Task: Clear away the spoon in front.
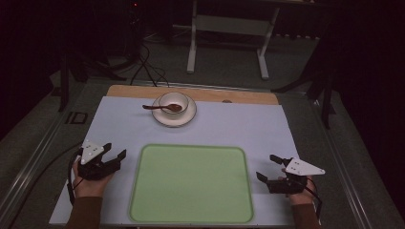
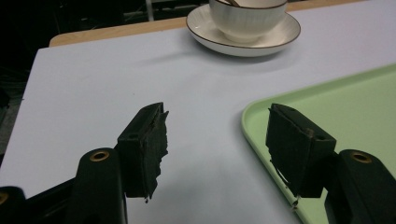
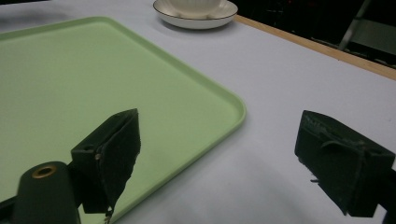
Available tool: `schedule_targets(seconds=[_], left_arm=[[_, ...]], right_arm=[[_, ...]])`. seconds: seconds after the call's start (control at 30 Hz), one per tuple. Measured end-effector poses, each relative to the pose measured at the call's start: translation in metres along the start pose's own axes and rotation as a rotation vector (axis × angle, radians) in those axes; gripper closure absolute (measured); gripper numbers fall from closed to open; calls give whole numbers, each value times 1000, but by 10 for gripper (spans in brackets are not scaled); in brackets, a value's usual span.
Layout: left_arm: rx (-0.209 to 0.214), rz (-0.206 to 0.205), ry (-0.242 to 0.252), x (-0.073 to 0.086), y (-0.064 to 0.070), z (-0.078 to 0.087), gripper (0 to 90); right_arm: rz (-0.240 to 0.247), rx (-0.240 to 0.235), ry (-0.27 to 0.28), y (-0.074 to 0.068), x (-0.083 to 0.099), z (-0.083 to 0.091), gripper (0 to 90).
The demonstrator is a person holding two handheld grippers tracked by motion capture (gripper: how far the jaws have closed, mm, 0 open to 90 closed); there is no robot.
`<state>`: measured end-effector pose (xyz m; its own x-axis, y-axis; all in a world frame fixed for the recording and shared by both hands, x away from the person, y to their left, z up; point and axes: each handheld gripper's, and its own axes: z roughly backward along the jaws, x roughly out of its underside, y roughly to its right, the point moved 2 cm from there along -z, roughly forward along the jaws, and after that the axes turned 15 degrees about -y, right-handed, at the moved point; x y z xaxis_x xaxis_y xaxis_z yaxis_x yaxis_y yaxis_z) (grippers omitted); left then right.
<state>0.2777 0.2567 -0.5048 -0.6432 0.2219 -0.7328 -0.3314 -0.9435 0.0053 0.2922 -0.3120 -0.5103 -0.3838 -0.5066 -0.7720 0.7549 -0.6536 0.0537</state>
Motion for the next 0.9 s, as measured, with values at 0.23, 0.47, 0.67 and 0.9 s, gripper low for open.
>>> schedule_targets(seconds=[0.23,0.47,0.67,0.9], left_arm=[[0,-2,-5,-1,2,0,374],[13,9,8,-2,3,2,371],[15,21,9,-4,3,2,369],[40,19,0,-12,5,-3,369]], right_arm=[[1,-1,4,0,0,0,141],[-1,0,11,0,-1,1,141],[0,0,14,0,-1,1,141],[-4,1,13,0,-1,1,141]])
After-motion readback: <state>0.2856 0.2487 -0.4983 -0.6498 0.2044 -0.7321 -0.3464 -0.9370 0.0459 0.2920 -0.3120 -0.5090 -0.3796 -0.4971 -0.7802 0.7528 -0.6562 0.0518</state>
